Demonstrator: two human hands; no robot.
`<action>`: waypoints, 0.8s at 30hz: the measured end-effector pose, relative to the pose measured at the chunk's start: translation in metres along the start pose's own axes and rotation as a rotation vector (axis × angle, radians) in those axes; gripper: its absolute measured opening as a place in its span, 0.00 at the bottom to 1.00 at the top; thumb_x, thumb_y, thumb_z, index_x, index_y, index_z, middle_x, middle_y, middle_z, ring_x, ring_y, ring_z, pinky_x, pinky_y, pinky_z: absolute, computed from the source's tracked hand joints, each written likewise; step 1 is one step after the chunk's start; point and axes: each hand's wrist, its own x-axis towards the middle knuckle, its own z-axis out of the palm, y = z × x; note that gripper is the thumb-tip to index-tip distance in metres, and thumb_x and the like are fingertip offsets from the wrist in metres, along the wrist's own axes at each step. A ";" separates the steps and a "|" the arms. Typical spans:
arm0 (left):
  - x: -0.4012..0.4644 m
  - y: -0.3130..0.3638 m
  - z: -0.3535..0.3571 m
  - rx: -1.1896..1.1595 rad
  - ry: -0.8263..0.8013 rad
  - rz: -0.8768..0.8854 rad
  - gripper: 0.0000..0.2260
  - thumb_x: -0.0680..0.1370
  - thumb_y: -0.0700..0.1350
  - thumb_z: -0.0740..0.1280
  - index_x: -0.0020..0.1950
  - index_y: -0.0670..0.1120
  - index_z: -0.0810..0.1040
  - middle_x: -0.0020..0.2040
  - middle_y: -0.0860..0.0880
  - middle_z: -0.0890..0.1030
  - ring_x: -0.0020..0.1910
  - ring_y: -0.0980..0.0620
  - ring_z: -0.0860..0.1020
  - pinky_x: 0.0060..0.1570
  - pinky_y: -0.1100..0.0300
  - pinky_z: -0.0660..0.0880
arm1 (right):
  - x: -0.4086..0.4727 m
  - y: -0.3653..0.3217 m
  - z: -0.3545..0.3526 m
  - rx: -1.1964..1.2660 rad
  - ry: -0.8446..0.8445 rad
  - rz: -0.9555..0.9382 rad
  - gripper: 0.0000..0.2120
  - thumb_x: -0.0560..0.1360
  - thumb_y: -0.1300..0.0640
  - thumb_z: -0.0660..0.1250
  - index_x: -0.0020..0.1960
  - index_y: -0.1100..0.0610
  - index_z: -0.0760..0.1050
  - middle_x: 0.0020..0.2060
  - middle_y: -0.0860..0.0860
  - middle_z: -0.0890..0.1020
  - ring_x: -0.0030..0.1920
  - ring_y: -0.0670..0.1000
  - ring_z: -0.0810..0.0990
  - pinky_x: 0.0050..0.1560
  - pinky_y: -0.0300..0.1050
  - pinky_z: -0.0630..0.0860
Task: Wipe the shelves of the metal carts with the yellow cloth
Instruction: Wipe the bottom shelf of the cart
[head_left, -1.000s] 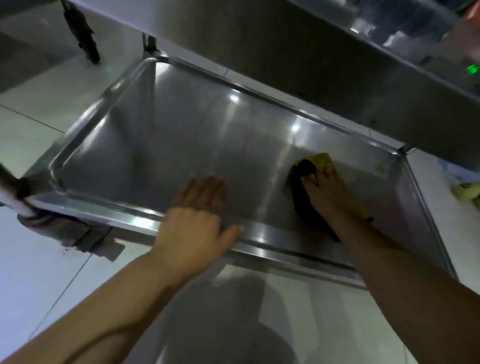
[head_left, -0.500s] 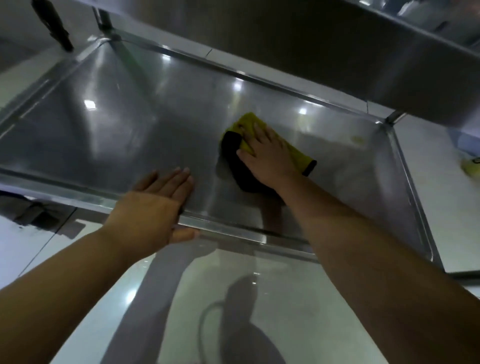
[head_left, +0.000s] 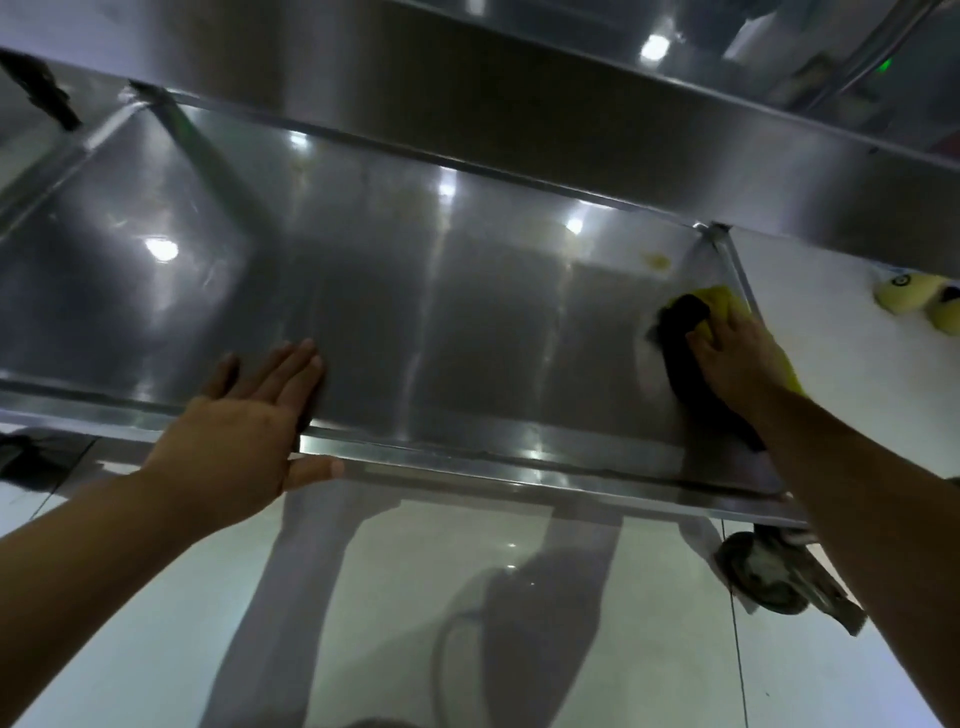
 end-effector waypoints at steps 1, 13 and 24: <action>0.000 0.002 -0.001 0.007 0.002 -0.013 0.43 0.76 0.70 0.43 0.68 0.34 0.70 0.67 0.37 0.72 0.66 0.43 0.67 0.58 0.36 0.68 | -0.002 0.001 0.004 0.012 0.010 0.049 0.26 0.81 0.45 0.52 0.77 0.51 0.55 0.77 0.55 0.56 0.75 0.58 0.56 0.73 0.56 0.56; -0.005 -0.003 -0.005 -0.100 -0.054 -0.071 0.48 0.72 0.72 0.45 0.69 0.30 0.67 0.67 0.33 0.71 0.65 0.36 0.71 0.59 0.34 0.68 | -0.048 -0.257 0.037 0.008 -0.091 -0.295 0.29 0.81 0.41 0.49 0.78 0.45 0.45 0.78 0.54 0.46 0.77 0.59 0.43 0.75 0.57 0.43; -0.011 -0.015 0.001 -0.117 -0.050 -0.139 0.53 0.70 0.75 0.41 0.72 0.30 0.60 0.71 0.32 0.64 0.71 0.36 0.63 0.64 0.34 0.62 | -0.088 -0.212 0.033 -0.006 -0.156 -0.568 0.28 0.81 0.41 0.53 0.77 0.39 0.45 0.78 0.46 0.45 0.77 0.50 0.42 0.74 0.48 0.41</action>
